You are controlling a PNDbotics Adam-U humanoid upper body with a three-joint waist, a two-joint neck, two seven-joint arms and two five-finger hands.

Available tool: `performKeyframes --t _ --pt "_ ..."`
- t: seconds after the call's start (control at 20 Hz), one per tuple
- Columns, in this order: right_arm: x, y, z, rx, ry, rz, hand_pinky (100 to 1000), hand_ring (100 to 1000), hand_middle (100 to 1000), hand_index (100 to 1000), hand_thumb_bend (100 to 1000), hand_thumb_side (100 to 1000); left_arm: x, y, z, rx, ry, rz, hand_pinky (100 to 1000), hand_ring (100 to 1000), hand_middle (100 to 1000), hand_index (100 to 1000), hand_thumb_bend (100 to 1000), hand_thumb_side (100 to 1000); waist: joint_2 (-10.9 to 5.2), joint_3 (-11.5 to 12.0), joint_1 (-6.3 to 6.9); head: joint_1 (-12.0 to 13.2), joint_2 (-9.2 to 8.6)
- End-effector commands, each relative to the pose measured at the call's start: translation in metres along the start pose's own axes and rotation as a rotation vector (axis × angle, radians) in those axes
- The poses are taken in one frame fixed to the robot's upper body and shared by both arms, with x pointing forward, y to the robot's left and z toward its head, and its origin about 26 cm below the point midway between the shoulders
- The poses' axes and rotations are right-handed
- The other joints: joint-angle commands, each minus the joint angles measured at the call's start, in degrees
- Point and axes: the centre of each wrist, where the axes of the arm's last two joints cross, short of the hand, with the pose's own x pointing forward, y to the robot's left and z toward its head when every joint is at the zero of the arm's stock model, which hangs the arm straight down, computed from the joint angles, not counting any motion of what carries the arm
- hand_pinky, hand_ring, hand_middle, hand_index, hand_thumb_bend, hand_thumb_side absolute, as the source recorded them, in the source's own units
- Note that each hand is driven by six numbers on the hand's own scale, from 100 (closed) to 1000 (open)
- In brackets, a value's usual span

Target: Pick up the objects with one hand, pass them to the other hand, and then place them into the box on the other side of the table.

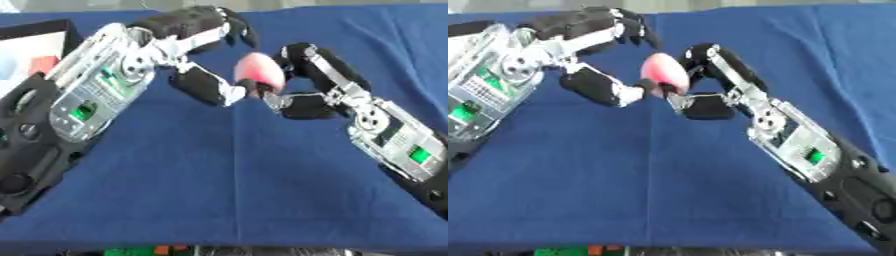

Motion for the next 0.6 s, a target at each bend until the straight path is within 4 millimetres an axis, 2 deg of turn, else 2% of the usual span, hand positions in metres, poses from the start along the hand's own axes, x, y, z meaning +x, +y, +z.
performKeyframes --t 0.05,0.35,0.6 --pt "0.0087 -0.0044 -0.0018 0.007 -0.04 0.005 565 664 536 442 100 100 -0.0009 0.0076 0.0006 0.032 0.007 -0.015 810 805 796 850 262 396 -0.84 -0.1 -0.09 0.1 0.31" --pt "0.0102 -0.0039 -0.0021 0.021 -0.057 0.005 565 664 536 442 100 100 -0.003 0.0031 -0.0034 0.018 0.01 -0.002 815 807 797 849 245 425 -0.67 -0.2 -0.08 0.2 0.26" --pt "0.0118 -0.0043 -0.0018 0.021 -0.067 0.008 566 664 536 442 100 100 -0.0039 0.0002 -0.0055 -0.006 0.004 0.001 814 807 796 835 242 409 -0.6 -0.2 -0.06 0.3 0.32"
